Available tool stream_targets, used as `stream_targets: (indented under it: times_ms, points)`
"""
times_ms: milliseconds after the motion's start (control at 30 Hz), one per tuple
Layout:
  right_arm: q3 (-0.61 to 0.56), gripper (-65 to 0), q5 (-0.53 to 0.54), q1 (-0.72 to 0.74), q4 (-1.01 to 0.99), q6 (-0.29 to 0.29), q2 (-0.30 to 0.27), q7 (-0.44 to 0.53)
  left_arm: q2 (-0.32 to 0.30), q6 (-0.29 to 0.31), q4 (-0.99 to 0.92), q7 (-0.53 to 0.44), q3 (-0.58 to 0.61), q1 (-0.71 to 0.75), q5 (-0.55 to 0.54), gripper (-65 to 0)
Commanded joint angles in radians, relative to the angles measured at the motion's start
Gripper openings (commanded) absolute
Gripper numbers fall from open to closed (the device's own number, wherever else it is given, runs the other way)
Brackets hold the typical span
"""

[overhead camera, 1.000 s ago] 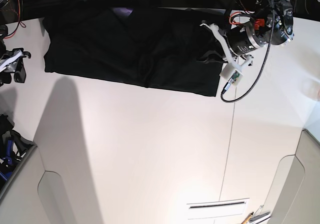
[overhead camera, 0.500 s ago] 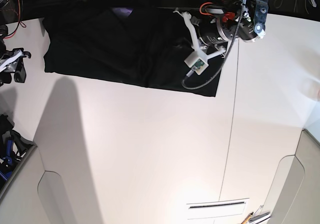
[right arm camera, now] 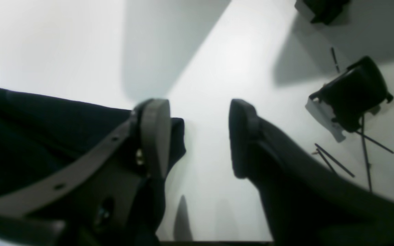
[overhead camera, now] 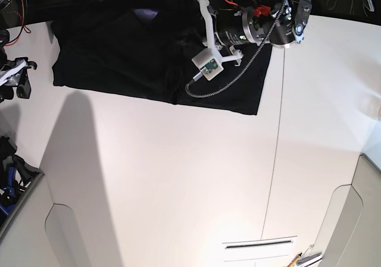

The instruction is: Fold the T-shirt properly

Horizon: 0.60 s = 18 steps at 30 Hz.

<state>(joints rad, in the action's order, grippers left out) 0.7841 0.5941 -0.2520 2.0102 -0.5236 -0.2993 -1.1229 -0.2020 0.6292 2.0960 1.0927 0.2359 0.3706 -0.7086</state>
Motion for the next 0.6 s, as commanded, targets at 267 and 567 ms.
stream_targets:
  times_ms: [267, 567]
  points:
    - [0.006, -19.9, -0.029, -0.001, -0.107, 0.027, -0.031, 0.048, -0.001, 0.011, 0.062, -0.019, -0.139, -0.002, -0.021, -65.0]
    - [0.006, -19.9, 0.328, -0.001, -0.391, -0.034, -0.077, -0.079, -0.001, 0.011, 0.062, -0.032, -0.146, -0.003, -0.021, -65.0]
